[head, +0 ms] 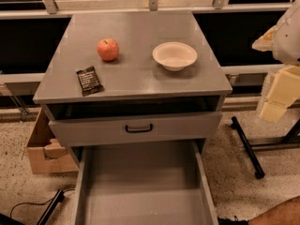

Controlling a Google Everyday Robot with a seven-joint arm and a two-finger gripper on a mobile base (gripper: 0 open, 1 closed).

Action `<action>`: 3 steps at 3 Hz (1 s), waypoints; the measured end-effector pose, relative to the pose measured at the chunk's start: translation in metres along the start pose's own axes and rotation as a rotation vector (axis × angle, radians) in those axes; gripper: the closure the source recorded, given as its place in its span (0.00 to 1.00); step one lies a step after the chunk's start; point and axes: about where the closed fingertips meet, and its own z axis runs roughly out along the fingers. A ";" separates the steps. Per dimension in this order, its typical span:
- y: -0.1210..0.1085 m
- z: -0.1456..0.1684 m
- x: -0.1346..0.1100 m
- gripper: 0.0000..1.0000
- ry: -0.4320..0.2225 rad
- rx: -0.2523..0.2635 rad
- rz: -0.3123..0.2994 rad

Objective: Place apple into middle drawer

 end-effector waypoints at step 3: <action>-0.033 0.038 -0.017 0.00 -0.140 0.048 0.060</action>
Offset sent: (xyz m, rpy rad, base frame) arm 0.0498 0.0103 -0.0251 0.1525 -0.0950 -0.0445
